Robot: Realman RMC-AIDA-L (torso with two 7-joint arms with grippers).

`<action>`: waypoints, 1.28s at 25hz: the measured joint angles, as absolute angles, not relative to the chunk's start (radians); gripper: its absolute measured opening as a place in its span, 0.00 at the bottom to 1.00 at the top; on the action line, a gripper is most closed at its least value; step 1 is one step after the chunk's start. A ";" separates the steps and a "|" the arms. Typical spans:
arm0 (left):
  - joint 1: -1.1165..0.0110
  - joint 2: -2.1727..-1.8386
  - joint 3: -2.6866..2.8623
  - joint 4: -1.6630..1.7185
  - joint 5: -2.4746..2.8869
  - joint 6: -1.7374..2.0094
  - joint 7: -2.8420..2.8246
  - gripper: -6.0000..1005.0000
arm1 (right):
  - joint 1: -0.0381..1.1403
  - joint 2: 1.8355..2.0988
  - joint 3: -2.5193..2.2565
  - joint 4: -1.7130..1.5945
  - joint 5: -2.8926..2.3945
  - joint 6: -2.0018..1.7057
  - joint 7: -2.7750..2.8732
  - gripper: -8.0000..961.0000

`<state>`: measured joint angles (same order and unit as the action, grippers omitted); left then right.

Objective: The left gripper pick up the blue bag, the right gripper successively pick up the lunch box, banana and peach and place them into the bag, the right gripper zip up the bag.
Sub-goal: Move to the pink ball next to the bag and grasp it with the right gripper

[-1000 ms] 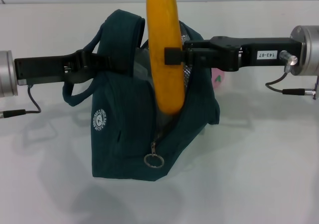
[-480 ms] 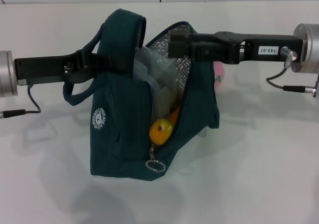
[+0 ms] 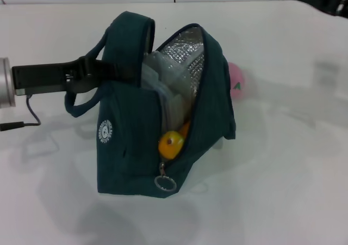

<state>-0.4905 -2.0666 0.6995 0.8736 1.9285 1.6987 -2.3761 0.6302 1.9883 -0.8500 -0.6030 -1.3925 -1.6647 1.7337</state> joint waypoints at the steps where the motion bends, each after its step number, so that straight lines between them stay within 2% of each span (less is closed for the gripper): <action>1: -0.487 -2.065 0.699 0.873 1.929 1.696 -2.376 0.04 | 0.615 1.982 -0.839 -0.604 -1.393 -1.659 1.706 0.84; 6: -0.466 -2.063 0.679 0.868 1.930 1.679 -2.361 0.04 | 0.559 1.970 -0.840 -0.596 -1.431 -1.561 1.558 0.84; 12: -0.442 -2.049 0.610 0.809 1.931 1.678 -2.326 0.04 | 0.543 2.004 -0.843 -0.589 -1.561 -1.352 1.463 0.84; 15: -0.435 -2.046 0.607 0.803 1.929 1.679 -2.323 0.04 | 0.564 2.018 -0.881 -0.558 -1.602 -1.263 1.437 0.84; 21: -0.433 -2.047 0.606 0.801 1.928 1.679 -2.323 0.04 | 0.639 2.026 -1.074 -0.493 -1.597 -1.085 1.411 0.84; 32: -0.444 -2.047 0.606 0.801 1.920 1.677 -2.322 0.04 | 0.717 2.028 -1.471 -0.491 -1.434 -0.784 1.405 0.83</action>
